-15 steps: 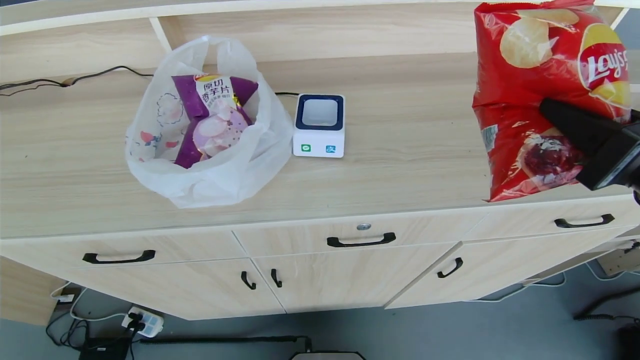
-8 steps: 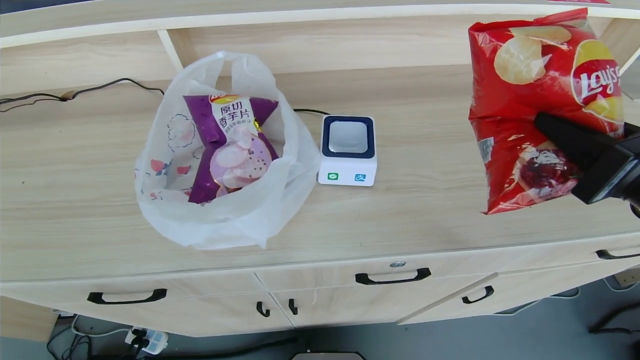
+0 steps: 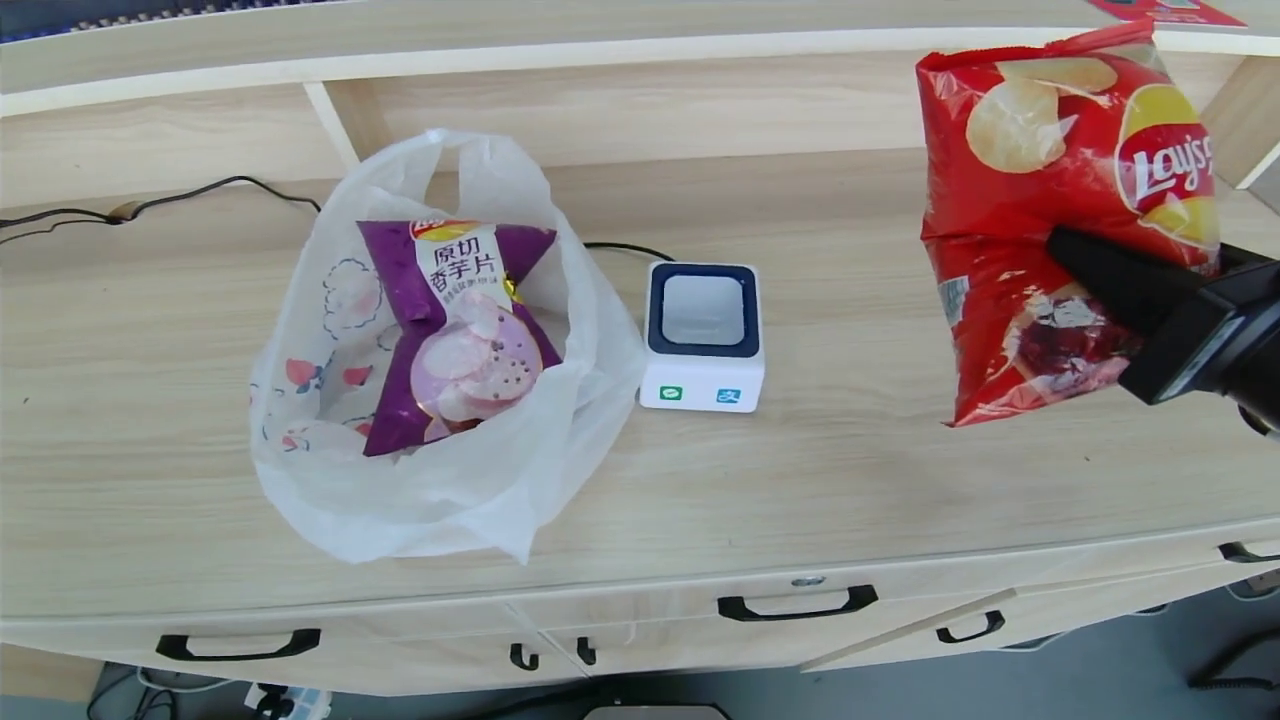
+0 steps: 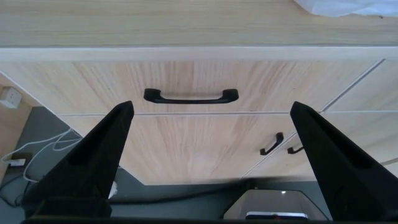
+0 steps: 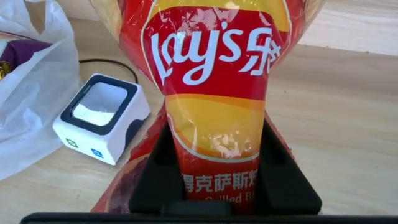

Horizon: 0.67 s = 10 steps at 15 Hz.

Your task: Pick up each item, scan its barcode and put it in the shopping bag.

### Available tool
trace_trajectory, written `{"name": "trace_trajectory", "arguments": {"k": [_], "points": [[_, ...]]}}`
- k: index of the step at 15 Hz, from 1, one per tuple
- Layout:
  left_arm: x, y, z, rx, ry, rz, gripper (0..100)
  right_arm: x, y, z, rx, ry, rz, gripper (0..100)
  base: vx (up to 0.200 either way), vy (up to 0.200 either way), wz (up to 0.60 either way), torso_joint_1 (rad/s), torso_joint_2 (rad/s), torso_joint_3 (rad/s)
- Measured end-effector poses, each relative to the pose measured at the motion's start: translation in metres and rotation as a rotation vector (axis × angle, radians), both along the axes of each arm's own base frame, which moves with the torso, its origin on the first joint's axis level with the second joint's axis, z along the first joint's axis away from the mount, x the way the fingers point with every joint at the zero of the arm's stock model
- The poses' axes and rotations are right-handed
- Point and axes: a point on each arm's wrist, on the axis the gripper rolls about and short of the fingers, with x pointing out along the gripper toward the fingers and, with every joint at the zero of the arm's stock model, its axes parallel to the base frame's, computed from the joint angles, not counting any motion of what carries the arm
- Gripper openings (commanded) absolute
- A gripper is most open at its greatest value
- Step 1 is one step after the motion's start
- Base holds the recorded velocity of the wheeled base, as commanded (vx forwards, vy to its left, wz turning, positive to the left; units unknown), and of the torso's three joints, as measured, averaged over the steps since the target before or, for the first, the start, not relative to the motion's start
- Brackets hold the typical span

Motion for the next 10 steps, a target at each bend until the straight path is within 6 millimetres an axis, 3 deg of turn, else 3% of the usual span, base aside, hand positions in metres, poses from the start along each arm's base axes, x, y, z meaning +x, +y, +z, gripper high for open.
{"name": "trace_trajectory", "arguments": {"k": [2, 5, 8, 10], "points": [[0.0000, 0.0000, 0.0002, 0.001, -0.002, -0.001, 100, 0.0012, 0.0006, -0.0008, -0.001, 0.005, 0.000, 0, -0.200, 0.200, 0.00, 0.022, 0.01, 0.002], [0.0000, 0.0000, 0.0002, 0.001, -0.002, 0.000, 100, 0.0023, 0.0011, -0.0015, -0.003, 0.009, -0.001, 0, 0.000, 0.000, 0.00, 0.000, 0.00, 0.000], [0.0000, 0.0000, 0.0001, 0.002, -0.001, 0.000, 100, 0.0032, 0.0012, -0.0018, -0.004, 0.011, -0.004, 0, 0.000, 0.200, 0.00, 0.002, 0.00, 0.004], [0.0000, 0.0000, 0.0002, 0.001, -0.002, 0.000, 100, 0.0051, 0.0030, -0.0001, -0.001, 0.005, -0.001, 0, 0.000, 0.000, 0.00, 0.000, 0.00, 0.000]]}}
